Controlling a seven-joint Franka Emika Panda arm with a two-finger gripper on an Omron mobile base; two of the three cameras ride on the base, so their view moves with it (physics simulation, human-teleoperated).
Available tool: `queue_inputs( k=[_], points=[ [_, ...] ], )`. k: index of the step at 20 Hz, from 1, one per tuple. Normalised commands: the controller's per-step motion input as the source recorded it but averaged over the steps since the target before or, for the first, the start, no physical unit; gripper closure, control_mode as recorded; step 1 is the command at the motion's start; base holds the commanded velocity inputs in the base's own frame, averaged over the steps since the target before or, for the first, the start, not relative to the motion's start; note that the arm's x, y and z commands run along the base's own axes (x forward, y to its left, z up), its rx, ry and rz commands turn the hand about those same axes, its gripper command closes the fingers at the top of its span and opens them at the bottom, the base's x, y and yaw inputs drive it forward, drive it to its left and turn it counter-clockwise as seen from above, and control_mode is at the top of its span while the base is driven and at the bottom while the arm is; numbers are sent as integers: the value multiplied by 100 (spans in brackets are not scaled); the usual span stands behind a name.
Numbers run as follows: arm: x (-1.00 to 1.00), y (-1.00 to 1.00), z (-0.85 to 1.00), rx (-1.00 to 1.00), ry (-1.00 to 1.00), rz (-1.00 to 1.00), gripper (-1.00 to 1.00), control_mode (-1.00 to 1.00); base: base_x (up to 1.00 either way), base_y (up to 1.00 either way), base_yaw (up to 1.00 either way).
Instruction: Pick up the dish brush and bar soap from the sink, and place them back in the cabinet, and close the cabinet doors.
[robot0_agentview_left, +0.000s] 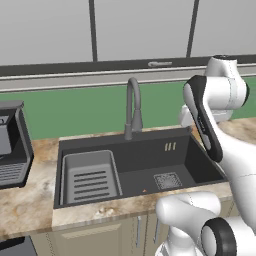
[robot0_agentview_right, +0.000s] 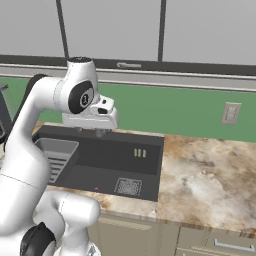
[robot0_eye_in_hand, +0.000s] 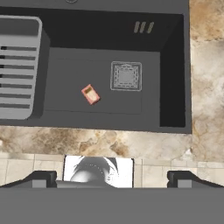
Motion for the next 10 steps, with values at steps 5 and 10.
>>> queue_inputs(
  k=[5, 10],
  points=[
    [8, 0, -16, 0, 6, 0, -100, -100, 0, 0, 0],
    [5, 0, -17, 0, 3, 0, -100, -100, 0, 0, 0]
  ],
)
